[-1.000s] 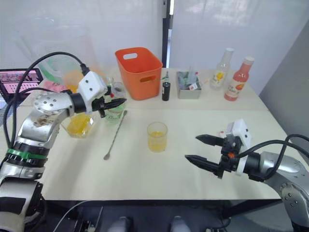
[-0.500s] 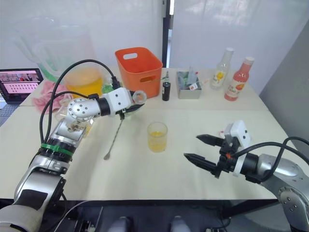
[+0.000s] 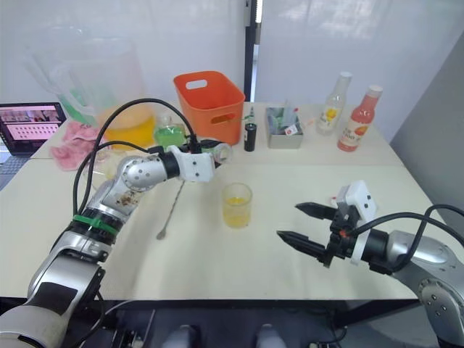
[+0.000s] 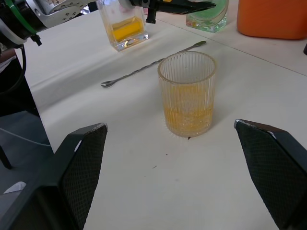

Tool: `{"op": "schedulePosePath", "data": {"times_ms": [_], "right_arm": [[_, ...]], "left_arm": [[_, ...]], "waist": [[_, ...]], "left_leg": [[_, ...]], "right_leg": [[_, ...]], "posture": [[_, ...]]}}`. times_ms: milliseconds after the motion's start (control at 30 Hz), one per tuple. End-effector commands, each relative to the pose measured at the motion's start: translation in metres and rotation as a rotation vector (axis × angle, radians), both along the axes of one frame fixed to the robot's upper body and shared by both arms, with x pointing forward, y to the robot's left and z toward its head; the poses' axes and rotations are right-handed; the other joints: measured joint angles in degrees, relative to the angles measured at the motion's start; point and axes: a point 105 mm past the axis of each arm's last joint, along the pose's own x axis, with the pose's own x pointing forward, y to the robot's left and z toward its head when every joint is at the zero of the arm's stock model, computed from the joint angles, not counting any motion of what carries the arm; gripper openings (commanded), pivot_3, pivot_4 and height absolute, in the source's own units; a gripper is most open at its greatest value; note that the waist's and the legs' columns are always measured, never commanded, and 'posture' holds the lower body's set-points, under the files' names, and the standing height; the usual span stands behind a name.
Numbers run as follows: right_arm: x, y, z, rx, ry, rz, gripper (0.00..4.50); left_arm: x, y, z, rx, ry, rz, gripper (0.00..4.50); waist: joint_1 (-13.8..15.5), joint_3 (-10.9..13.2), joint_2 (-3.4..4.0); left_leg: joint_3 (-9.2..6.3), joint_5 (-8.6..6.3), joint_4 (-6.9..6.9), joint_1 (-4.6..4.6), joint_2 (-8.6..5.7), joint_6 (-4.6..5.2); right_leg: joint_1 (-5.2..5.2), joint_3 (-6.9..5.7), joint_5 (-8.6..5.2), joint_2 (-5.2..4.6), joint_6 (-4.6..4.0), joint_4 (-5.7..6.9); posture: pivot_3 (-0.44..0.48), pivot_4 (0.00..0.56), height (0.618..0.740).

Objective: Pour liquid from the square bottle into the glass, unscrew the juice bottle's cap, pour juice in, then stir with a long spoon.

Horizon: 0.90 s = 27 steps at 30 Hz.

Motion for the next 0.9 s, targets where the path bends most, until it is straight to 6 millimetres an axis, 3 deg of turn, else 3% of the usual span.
{"op": "schedulePosePath", "data": {"times_ms": [33, 900], "right_arm": [[0.000, 0.002, 0.009, -0.002, -0.051, 0.009, 4.48], [0.004, 0.006, 0.009, 0.005, -0.055, 0.004, 4.48]], "left_arm": [[-0.004, -0.005, 0.025, -0.009, -0.125, -0.028, 1.41], [-0.005, -0.009, -0.002, 0.144, -0.269, -0.027, 1.41]], "waist": [[-0.01, 0.00, 0.00], [0.01, 0.00, 0.00]], "left_leg": [[0.00, 0.00, 0.00, 0.00, 0.00, 0.00], [0.00, 0.00, 0.02, 0.01, 0.00, -0.01]], "right_leg": [[0.00, 0.00, 0.00, 0.00, 0.00, 0.00], [0.00, 0.00, 0.02, 0.00, 0.03, 0.06]], "posture": [[0.000, 0.150, 0.740], [0.000, 0.150, 0.740]]}}
